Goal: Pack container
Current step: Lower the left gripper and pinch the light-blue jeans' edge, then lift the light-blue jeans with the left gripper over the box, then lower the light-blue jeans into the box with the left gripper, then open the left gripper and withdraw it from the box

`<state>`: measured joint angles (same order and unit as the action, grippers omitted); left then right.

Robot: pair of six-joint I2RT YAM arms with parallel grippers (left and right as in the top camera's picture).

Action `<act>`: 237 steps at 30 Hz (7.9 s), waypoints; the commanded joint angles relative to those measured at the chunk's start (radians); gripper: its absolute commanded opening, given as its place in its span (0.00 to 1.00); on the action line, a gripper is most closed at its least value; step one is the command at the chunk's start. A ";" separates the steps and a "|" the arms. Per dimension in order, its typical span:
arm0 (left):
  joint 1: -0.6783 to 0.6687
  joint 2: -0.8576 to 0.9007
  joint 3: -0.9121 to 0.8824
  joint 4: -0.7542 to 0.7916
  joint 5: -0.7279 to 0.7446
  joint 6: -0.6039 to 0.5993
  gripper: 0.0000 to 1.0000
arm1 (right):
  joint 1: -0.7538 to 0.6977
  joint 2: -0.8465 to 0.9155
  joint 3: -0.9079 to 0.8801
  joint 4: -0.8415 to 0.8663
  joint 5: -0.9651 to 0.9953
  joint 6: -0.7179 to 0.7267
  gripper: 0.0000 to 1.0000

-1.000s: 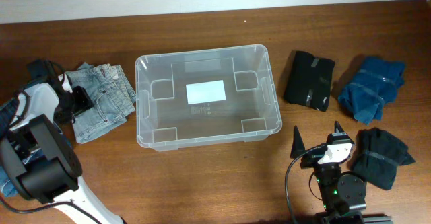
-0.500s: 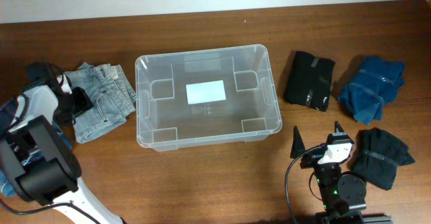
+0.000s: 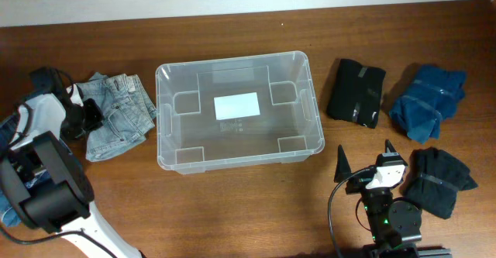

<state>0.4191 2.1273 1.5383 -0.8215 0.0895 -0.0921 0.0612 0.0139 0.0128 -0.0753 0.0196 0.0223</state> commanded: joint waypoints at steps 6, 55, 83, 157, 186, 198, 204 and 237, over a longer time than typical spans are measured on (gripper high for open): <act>0.000 0.071 0.372 -0.375 0.021 0.010 0.01 | -0.005 -0.008 -0.007 -0.003 0.015 0.000 0.98; -0.964 0.132 1.422 -0.731 0.171 -0.439 0.01 | -0.005 -0.008 -0.007 -0.003 0.015 0.000 0.98; -1.020 0.328 1.421 -0.866 -0.008 -0.431 0.01 | -0.005 -0.008 -0.007 -0.003 0.015 0.000 0.99; -0.728 -0.375 -0.109 0.098 0.387 0.005 0.00 | -0.005 -0.008 -0.007 -0.003 0.015 0.000 0.98; -0.728 -0.359 -0.300 0.100 -0.126 -0.454 0.69 | -0.005 -0.008 -0.007 -0.003 0.015 0.000 0.99; -0.739 -0.416 -0.154 -0.102 -0.318 -0.367 0.95 | -0.005 -0.008 -0.007 -0.003 0.015 0.000 0.98; -0.752 -0.459 -0.147 -0.108 -0.314 -0.362 0.44 | -0.005 -0.008 -0.007 -0.003 0.015 0.001 0.98; -0.824 -0.169 -0.148 -0.140 -0.469 -0.302 0.01 | -0.005 -0.008 -0.007 -0.003 0.015 0.000 0.98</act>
<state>-0.4084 1.9488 1.3823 -0.9367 -0.2932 -0.4374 0.0612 0.0147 0.0128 -0.0753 0.0227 0.0231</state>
